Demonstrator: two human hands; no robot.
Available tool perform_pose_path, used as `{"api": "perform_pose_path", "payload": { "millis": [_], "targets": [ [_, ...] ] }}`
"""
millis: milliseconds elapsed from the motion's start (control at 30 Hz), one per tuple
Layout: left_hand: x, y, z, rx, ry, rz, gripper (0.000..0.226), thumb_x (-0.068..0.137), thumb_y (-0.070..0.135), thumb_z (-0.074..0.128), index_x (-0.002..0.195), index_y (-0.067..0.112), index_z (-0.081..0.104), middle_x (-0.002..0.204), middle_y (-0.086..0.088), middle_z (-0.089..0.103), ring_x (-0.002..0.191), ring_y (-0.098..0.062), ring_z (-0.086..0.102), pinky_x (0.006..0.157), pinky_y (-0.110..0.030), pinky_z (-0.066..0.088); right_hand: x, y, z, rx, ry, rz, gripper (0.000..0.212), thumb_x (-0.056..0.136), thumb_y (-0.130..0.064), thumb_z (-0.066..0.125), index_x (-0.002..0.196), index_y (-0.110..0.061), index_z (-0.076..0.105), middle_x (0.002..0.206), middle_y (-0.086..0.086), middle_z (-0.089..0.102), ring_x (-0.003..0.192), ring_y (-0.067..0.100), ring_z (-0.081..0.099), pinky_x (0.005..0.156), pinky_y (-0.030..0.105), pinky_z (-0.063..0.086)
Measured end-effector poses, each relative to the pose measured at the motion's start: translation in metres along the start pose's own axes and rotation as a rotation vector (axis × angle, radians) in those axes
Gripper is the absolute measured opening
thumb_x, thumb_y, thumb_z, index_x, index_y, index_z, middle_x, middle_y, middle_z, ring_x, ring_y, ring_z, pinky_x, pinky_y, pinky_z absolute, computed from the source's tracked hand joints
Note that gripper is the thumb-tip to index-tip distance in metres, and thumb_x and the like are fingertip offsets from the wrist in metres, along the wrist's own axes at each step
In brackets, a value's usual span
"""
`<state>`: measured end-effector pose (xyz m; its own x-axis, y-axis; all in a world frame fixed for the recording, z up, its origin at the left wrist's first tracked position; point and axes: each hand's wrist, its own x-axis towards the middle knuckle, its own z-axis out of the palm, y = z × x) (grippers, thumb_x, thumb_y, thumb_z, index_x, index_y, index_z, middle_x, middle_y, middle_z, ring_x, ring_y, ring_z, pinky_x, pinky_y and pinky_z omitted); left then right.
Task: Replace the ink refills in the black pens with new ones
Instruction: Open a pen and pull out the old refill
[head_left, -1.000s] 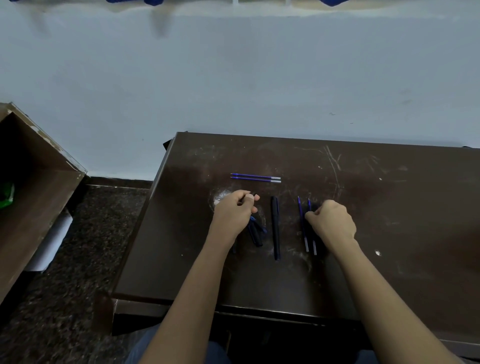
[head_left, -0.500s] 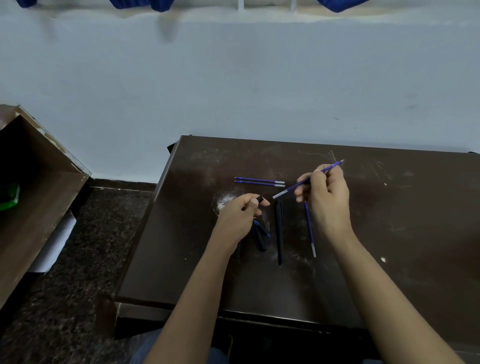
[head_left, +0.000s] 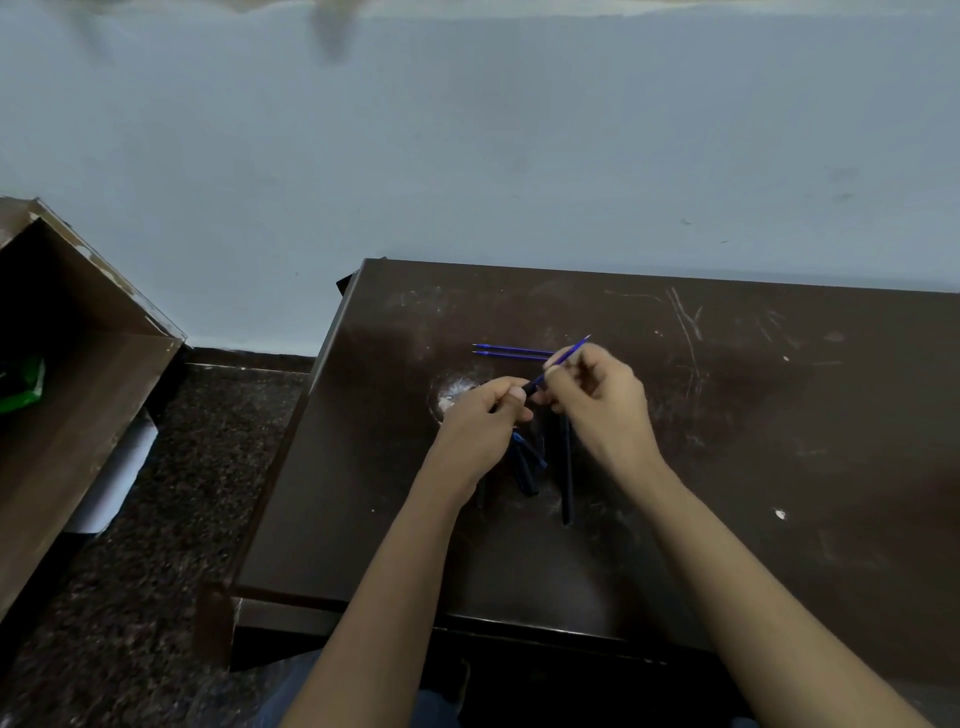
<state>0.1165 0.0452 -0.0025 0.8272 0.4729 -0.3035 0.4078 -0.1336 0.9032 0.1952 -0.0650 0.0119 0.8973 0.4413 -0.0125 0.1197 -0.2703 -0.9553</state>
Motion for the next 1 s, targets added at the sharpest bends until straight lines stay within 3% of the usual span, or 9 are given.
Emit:
{"api": "perform_pose_path", "payload": {
  "millis": [67,167,267,333,567,667,833,933,1000],
  "targets": [
    [0.0,0.002,0.0,-0.017,0.058,0.0,0.025,0.1,0.025,0.041,0.101,0.028,0.066,0.088,0.004,0.068,0.092,-0.012,0.062,0.084,-0.026,0.047,-0.005,0.006,0.008,-0.093,-0.052,-0.001,0.008,0.087,-0.014,0.06,0.086,-0.012,0.068,0.074,-0.001,0.067,0.066,0.008,0.06,0.064,0.022,0.048],
    [0.004,0.0,-0.003,-0.029,0.179,0.049,0.03,0.1,0.025,0.041,0.085,0.034,0.066,0.09,0.003,0.07,0.09,-0.014,0.064,0.082,-0.032,0.05,-0.008,0.014,0.018,-0.294,-0.103,-0.017,0.012,0.088,-0.016,0.058,0.095,-0.016,0.068,0.087,0.001,0.069,0.079,0.014,0.063,0.068,0.019,0.046],
    [0.006,-0.001,-0.005,-0.03,0.216,0.051,0.032,0.099,0.026,0.041,0.081,0.038,0.064,0.093,0.005,0.07,0.09,-0.015,0.064,0.086,-0.037,0.05,-0.011,0.021,0.024,-0.679,-0.279,-0.046,0.018,0.09,-0.015,0.055,0.107,-0.012,0.063,0.107,0.009,0.061,0.096,0.025,0.061,0.083,0.036,0.052],
    [0.005,-0.001,-0.004,-0.032,0.214,0.048,0.032,0.099,0.026,0.041,0.082,0.038,0.065,0.094,0.005,0.07,0.091,-0.016,0.064,0.088,-0.039,0.051,-0.014,0.021,0.026,-0.823,-0.351,-0.003,0.023,0.092,-0.014,0.052,0.114,-0.013,0.06,0.113,0.01,0.057,0.103,0.028,0.058,0.085,0.043,0.053],
    [0.001,0.002,-0.003,-0.054,0.21,0.047,0.029,0.099,0.024,0.043,0.086,0.036,0.066,0.095,0.01,0.07,0.087,-0.008,0.064,0.086,-0.034,0.052,-0.018,0.018,0.032,-0.91,-0.287,-0.008,0.027,0.092,-0.015,0.049,0.119,-0.011,0.054,0.115,0.009,0.057,0.106,0.028,0.057,0.083,0.041,0.053],
    [-0.002,0.005,-0.004,-0.047,0.205,0.05,0.025,0.098,0.02,0.046,0.091,0.033,0.067,0.096,0.014,0.07,0.087,-0.006,0.064,0.083,-0.025,0.05,-0.012,0.017,0.028,-0.671,-0.165,0.019,0.025,0.09,-0.015,0.051,0.112,-0.012,0.061,0.109,0.007,0.06,0.097,0.025,0.061,0.083,0.042,0.052],
    [-0.006,0.01,-0.007,-0.028,0.207,0.041,0.02,0.096,0.016,0.051,0.101,0.024,0.069,0.089,0.019,0.068,0.083,0.005,0.061,0.066,0.002,0.04,0.002,0.01,0.02,0.241,-0.102,0.397,0.008,0.088,-0.008,0.059,0.09,-0.003,0.064,0.077,0.009,0.062,0.069,0.016,0.058,0.069,0.031,0.053],
    [-0.008,0.009,-0.007,-0.006,0.189,0.04,0.02,0.095,0.018,0.053,0.096,0.029,0.07,0.091,0.015,0.069,0.083,0.0,0.06,0.063,0.002,0.039,0.01,0.004,0.007,0.672,0.011,0.48,0.014,0.092,-0.008,0.058,0.079,-0.012,0.056,0.075,0.006,0.062,0.068,0.014,0.062,0.066,0.023,0.056],
    [-0.008,0.008,-0.006,0.039,0.177,0.039,0.02,0.094,0.02,0.054,0.095,0.032,0.07,0.092,0.012,0.07,0.083,-0.001,0.06,0.064,-0.001,0.04,0.017,0.004,-0.004,0.755,0.097,0.437,0.015,0.093,-0.01,0.058,0.079,-0.015,0.056,0.077,0.004,0.063,0.072,0.014,0.066,0.071,0.026,0.058]
  ]
}}
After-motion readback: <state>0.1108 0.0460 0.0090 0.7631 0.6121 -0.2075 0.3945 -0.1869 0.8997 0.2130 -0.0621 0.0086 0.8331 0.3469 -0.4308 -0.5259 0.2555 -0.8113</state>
